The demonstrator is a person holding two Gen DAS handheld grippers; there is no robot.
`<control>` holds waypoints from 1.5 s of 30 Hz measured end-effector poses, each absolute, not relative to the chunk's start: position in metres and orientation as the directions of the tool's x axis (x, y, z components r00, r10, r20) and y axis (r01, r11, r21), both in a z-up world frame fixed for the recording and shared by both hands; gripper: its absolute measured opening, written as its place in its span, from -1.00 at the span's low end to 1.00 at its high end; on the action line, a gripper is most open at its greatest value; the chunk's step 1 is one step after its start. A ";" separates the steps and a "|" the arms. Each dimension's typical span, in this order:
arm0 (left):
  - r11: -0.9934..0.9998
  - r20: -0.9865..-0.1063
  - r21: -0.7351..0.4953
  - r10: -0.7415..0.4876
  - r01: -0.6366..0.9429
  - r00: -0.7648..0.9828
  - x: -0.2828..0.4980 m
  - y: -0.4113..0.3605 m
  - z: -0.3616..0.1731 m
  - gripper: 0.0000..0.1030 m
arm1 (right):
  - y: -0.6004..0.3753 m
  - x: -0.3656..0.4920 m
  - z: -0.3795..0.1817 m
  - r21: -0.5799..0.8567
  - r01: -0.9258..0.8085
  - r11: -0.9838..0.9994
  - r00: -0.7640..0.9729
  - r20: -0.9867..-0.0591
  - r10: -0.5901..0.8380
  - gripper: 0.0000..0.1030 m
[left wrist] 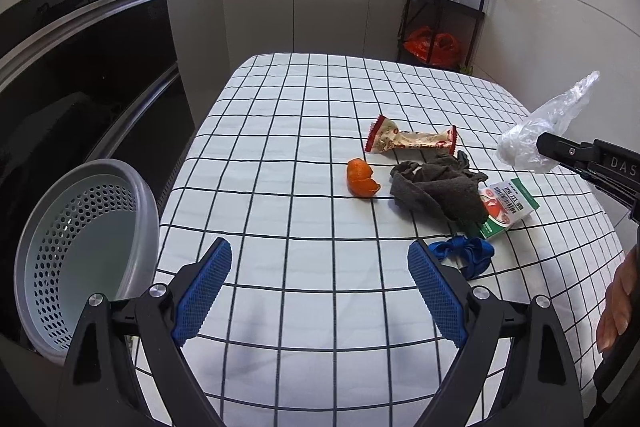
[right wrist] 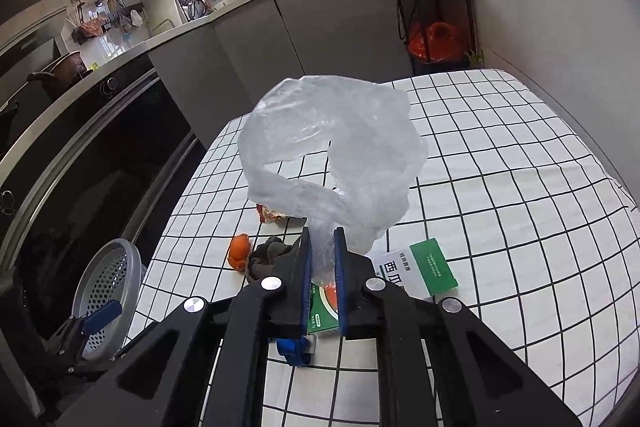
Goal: Collect trash
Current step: 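Grasp the blue cloth strip with the left gripper while the right gripper holds the bag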
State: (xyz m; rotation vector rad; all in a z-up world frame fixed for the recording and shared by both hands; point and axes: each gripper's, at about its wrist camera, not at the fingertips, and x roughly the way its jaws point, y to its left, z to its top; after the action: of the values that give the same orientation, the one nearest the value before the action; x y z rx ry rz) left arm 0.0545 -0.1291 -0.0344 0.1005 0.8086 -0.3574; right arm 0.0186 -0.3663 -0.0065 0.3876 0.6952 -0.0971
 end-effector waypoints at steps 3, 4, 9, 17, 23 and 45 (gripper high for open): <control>0.923 -0.725 -0.054 -0.298 0.380 0.621 0.047 -0.143 -0.037 0.71 | -0.376 0.008 -0.001 0.324 0.233 0.917 0.776 -0.630 0.025 -0.80; 0.919 -0.725 -0.047 -0.300 0.391 0.619 0.044 -0.149 -0.038 0.71 | -0.379 0.005 0.000 0.326 0.239 0.915 0.779 -0.626 0.019 -0.80; 0.892 -0.751 -0.068 -0.340 0.446 0.566 0.031 -0.178 -0.054 0.71 | -0.394 -0.003 0.003 0.354 0.269 0.895 0.785 -0.619 0.009 -0.80; 0.881 -0.781 -0.045 -0.325 0.471 0.534 0.029 -0.219 -0.080 0.71 | -0.404 -0.007 0.009 0.414 0.253 0.874 0.802 -0.595 0.050 -0.80; 0.894 -0.795 -0.040 -0.299 0.446 0.528 0.041 -0.235 -0.087 0.69 | -0.401 -0.005 0.012 0.434 0.228 0.872 0.811 -0.580 0.077 -0.80; 0.903 -0.776 -0.076 -0.320 0.423 0.543 0.046 -0.195 -0.062 -0.80 | -0.390 0.003 0.009 0.425 0.199 0.883 0.797 -0.595 0.106 -0.80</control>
State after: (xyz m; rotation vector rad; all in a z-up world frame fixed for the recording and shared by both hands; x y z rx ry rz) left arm 0.0463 -0.1955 -0.0624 0.1255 0.8942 -0.4428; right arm 0.0031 -0.3900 0.0094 0.4946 0.6539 -0.0520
